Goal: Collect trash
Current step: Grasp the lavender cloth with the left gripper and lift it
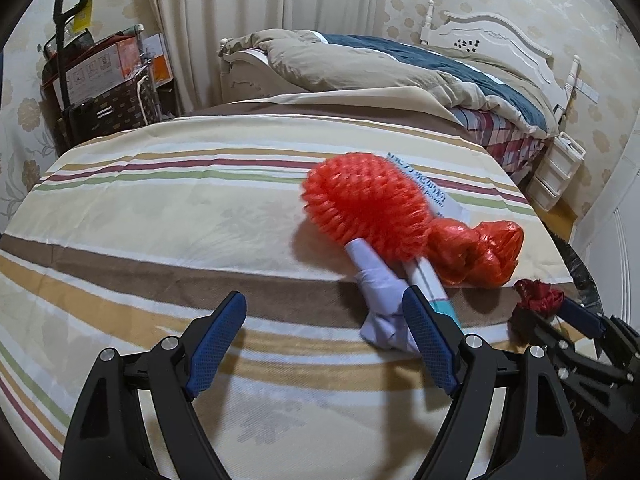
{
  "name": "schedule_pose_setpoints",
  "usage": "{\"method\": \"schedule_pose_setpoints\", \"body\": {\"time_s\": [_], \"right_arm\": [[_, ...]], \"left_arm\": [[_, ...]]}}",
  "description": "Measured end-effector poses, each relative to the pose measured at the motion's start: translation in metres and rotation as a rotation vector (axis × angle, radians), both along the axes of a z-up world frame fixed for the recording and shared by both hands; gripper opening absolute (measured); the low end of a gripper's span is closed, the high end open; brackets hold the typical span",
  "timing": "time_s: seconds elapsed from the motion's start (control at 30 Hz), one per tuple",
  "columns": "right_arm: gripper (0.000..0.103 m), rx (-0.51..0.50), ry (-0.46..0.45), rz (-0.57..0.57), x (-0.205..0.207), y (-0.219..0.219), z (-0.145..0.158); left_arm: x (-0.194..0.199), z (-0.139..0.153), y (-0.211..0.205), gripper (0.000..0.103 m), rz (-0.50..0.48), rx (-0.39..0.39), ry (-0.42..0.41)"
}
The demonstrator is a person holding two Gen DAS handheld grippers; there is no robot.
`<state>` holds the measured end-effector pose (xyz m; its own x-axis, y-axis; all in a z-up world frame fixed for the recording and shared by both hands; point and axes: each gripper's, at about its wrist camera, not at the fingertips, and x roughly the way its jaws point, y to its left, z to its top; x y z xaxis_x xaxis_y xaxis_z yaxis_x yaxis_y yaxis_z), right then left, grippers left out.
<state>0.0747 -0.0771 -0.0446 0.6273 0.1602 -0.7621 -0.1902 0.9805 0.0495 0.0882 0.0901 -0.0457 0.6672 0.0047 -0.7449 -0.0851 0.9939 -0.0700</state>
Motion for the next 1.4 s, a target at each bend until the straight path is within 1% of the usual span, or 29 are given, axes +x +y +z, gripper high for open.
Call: {"method": "schedule_pose_setpoints", "body": {"time_s": [0.13, 0.2, 0.37, 0.43, 0.6, 0.7, 0.87, 1.0, 1.03, 1.13, 1.27, 1.3, 1.33, 1.37, 1.4], "right_arm": [[0.060, 0.002, 0.001, -0.001, 0.000, 0.000, 0.000], [0.060, 0.007, 0.001, -0.001, 0.000, -0.001, -0.001], [0.060, 0.002, 0.000, 0.002, 0.000, 0.000, -0.001], [0.060, 0.001, -0.001, 0.002, -0.001, 0.000, -0.002], [0.060, 0.001, 0.000, 0.003, -0.001, 0.000, -0.001], [0.060, 0.001, 0.000, 0.003, -0.001, 0.000, -0.002], [0.060, -0.006, -0.002, 0.002, -0.003, 0.001, -0.001], [0.060, -0.005, -0.002, 0.001, -0.004, 0.001, -0.001], [0.060, -0.006, -0.002, 0.001, -0.005, 0.001, 0.000], [0.060, -0.004, -0.001, 0.002, -0.004, 0.001, -0.001], [0.061, -0.002, 0.002, -0.001, -0.006, -0.001, -0.001], [0.062, -0.003, 0.003, -0.002, -0.006, -0.001, -0.001], [0.063, -0.004, 0.005, -0.002, -0.007, -0.001, -0.001], [0.065, -0.006, 0.008, -0.002, -0.007, -0.001, -0.002], [0.066, -0.009, 0.009, -0.004, -0.007, -0.001, -0.002]], "left_arm": [[0.007, -0.002, -0.008, 0.082, -0.016, 0.025, 0.018], [0.007, -0.002, -0.007, 0.082, -0.018, 0.024, 0.018], [-0.001, -0.003, 0.000, 0.082, -0.033, 0.008, 0.019], [-0.004, -0.003, 0.002, 0.080, -0.040, 0.016, 0.018], [-0.015, -0.003, 0.007, 0.079, -0.049, 0.039, 0.014], [-0.019, -0.003, 0.012, 0.079, -0.046, 0.031, 0.023], [-0.014, -0.004, 0.014, 0.079, -0.042, 0.004, 0.040], [-0.014, -0.005, 0.010, 0.078, -0.058, 0.015, 0.044], [-0.015, -0.006, 0.010, 0.073, -0.062, 0.016, 0.043], [-0.017, -0.007, 0.008, 0.062, -0.079, 0.007, 0.046], [-0.021, -0.007, 0.005, 0.053, -0.104, 0.001, 0.036], [-0.022, -0.007, 0.004, 0.049, -0.113, 0.001, 0.034], [-0.023, -0.007, 0.004, 0.042, -0.128, -0.011, 0.029], [-0.023, -0.007, 0.004, 0.038, -0.140, -0.023, 0.027], [-0.024, -0.007, 0.004, 0.034, -0.151, -0.035, 0.023]]}}
